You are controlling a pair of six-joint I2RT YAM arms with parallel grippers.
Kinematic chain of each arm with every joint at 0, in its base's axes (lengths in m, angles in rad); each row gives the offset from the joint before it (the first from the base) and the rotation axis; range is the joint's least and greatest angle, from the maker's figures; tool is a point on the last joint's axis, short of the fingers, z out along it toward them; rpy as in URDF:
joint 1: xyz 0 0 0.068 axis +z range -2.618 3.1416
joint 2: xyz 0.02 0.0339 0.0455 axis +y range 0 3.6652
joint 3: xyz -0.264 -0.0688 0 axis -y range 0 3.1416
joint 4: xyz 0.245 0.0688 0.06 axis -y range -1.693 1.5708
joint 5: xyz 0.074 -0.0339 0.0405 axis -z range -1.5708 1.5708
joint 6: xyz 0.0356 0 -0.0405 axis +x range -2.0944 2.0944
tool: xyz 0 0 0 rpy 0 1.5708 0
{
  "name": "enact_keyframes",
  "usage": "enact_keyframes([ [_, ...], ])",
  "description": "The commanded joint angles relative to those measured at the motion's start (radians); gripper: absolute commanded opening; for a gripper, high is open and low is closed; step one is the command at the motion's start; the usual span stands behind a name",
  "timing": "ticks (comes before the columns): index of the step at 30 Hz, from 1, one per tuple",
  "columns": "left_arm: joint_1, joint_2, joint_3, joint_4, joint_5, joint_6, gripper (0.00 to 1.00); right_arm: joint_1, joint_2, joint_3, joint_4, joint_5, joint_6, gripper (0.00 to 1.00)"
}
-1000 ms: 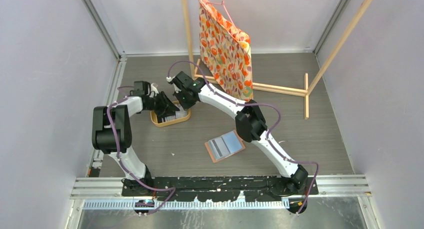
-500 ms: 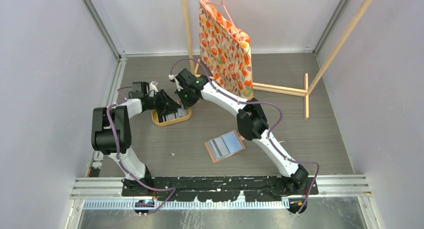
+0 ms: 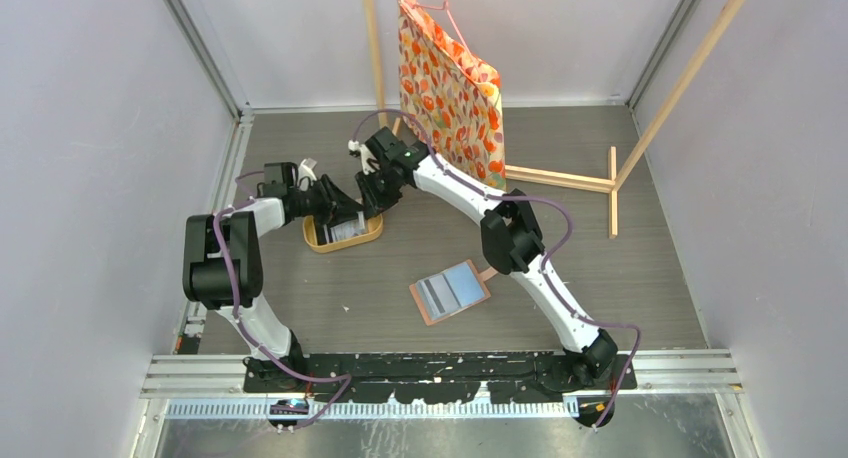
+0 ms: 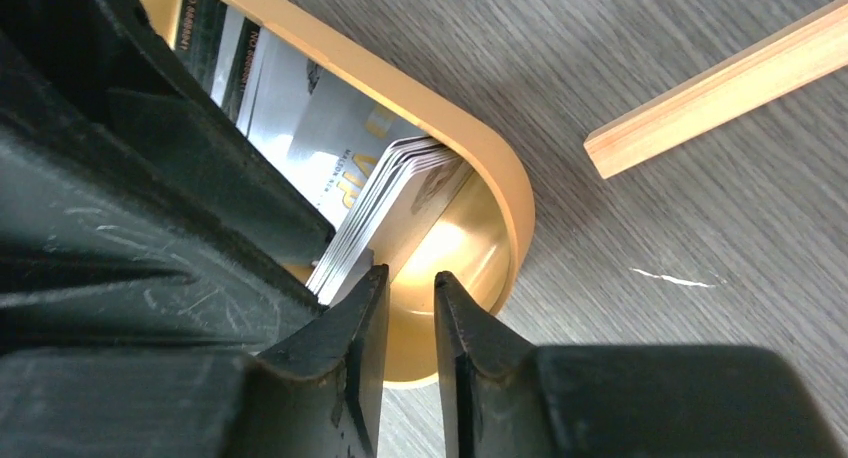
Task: Put the credit cards into the card holder
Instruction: Pick up the credit card from the storage box.
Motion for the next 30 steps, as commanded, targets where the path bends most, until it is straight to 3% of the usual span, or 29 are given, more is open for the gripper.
enact_keyframes([
  [1, 0.0, -0.009, 0.002, 0.028, 0.008, -0.004, 0.36, -0.03, -0.114, -0.03, 0.048, -0.119, 0.037, 0.31],
  [6, 0.007, -0.005, 0.002, 0.015, -0.003, -0.001, 0.34, -0.047, -0.129, -0.07, 0.072, -0.179, 0.05, 0.38],
  [21, 0.014, 0.024, 0.032, -0.095, -0.048, 0.043, 0.27, -0.052, -0.09, -0.076, 0.105, -0.261, 0.104, 0.41],
  [27, 0.014, 0.028, 0.04, -0.122, -0.063, 0.058, 0.15, -0.054, -0.082, -0.08, 0.114, -0.279, 0.117, 0.45],
  [30, 0.014, 0.025, 0.04, -0.124, -0.066, 0.059, 0.14, -0.054, -0.076, -0.079, 0.113, -0.278, 0.117, 0.46],
])
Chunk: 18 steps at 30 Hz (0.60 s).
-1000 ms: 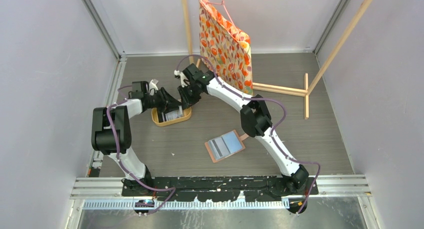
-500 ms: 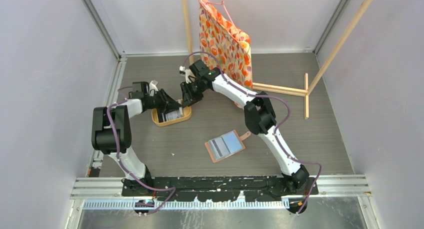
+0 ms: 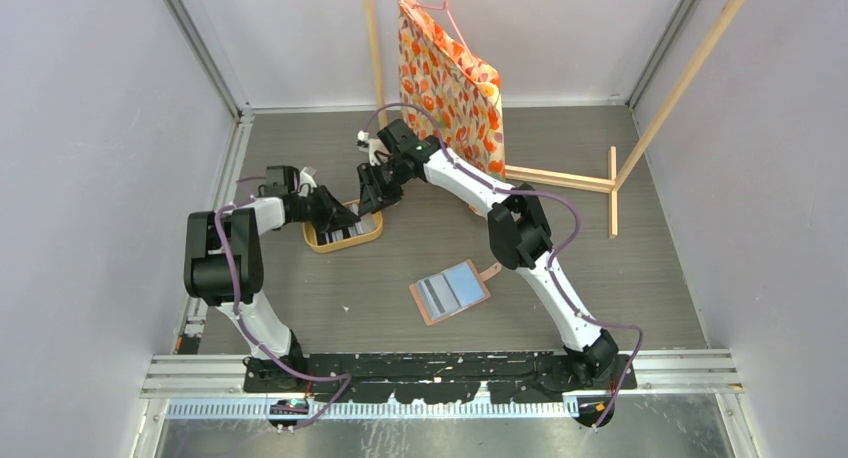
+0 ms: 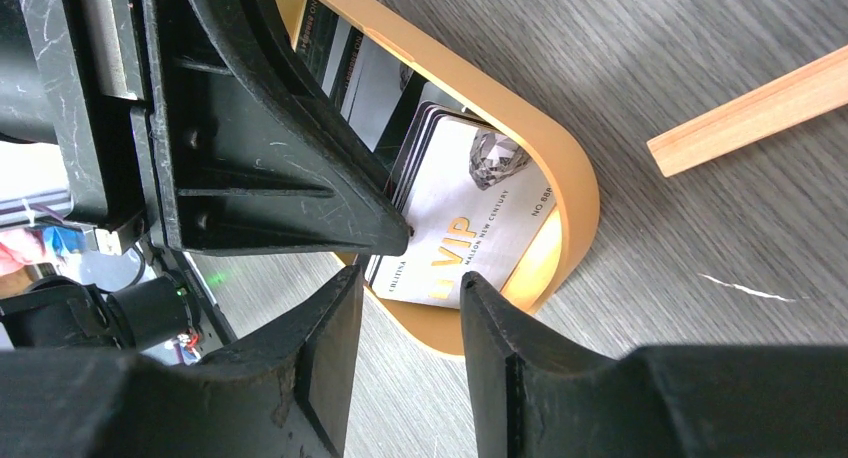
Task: Put the credit cards into the card holder
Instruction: Pick up the credit card from the storage box.
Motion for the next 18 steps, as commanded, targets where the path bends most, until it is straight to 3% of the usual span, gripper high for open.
enact_keyframes([
  [1, 0.007, -0.002, 0.033, -0.021, -0.001, 0.017, 0.14, 0.004, -0.026, 0.0, 0.025, -0.026, 0.014, 0.46],
  [8, 0.007, 0.001, 0.033, -0.011, 0.008, 0.016, 0.08, 0.002, -0.013, -0.003, 0.013, -0.025, -0.005, 0.48],
  [18, 0.006, -0.047, 0.018, -0.027, -0.001, 0.033, 0.09, 0.003, -0.02, -0.005, 0.014, -0.04, -0.006, 0.49],
])
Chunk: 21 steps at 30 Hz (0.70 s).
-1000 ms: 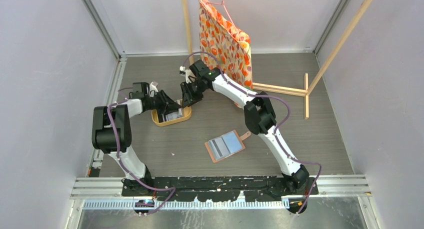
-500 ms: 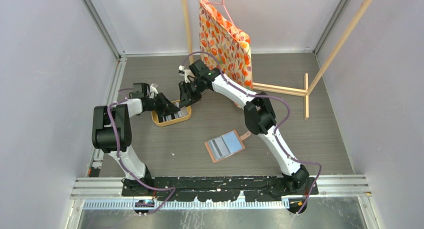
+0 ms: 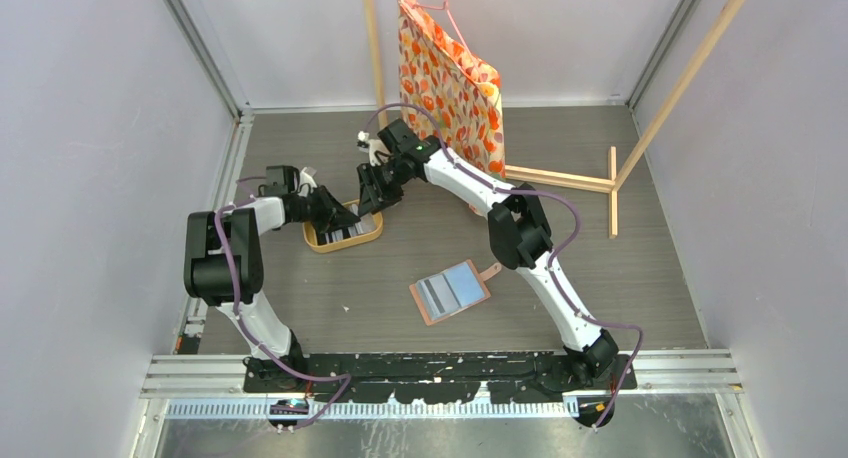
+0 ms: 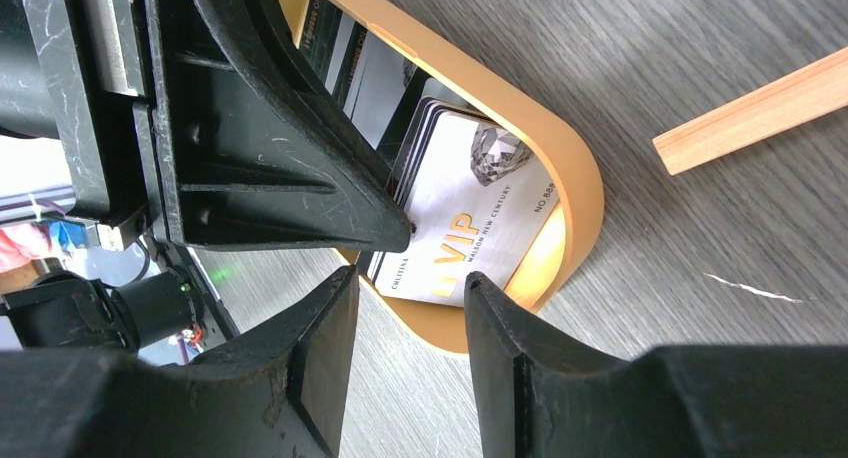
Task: Put the credit cards into the card holder
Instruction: Pick up the credit card from the storage box.
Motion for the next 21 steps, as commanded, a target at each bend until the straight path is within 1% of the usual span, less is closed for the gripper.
enact_keyframes([
  [1, 0.006, -0.048, 0.015, -0.014, 0.006, 0.025, 0.08, 0.003, -0.021, -0.003, 0.015, -0.03, -0.006, 0.49],
  [8, 0.014, -0.066, 0.005, -0.009, 0.018, 0.022, 0.07, 0.002, -0.026, -0.013, 0.017, -0.038, -0.008, 0.49],
  [11, 0.017, -0.071, 0.001, -0.005, 0.023, 0.022, 0.08, 0.002, -0.026, -0.012, 0.019, -0.044, -0.008, 0.5],
  [16, 0.017, -0.036, 0.013, -0.002, 0.03, 0.013, 0.2, 0.003, -0.025, -0.011, 0.023, -0.052, -0.001, 0.5],
  [21, 0.018, -0.003, 0.025, 0.002, 0.035, 0.004, 0.25, 0.002, -0.025, -0.008, 0.023, -0.053, 0.001, 0.5],
])
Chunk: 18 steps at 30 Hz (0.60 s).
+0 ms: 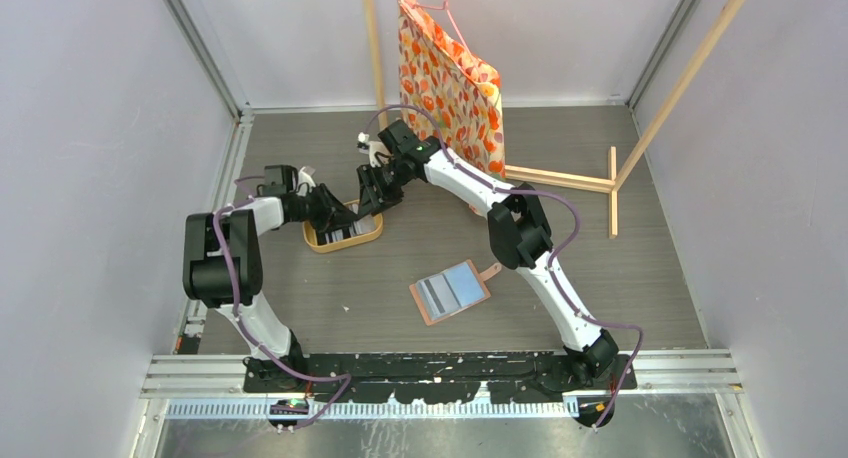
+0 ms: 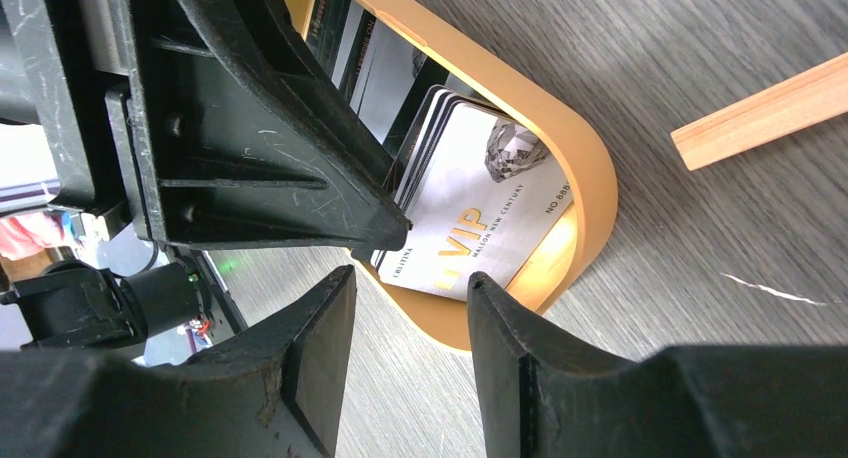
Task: Put the credit cards into the card holder
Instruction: Pick up the credit card from the storage box.
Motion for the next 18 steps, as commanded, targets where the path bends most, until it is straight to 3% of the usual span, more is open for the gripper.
enact_keyframes([
  [1, 0.007, 0.02, 0.024, 0.014, 0.034, -0.001, 0.26, 0.002, -0.023, 0.001, 0.023, -0.024, 0.002, 0.5],
  [18, 0.014, -0.027, -0.012, 0.045, 0.04, -0.022, 0.21, 0.003, -0.027, -0.008, 0.023, -0.023, 0.002, 0.5],
])
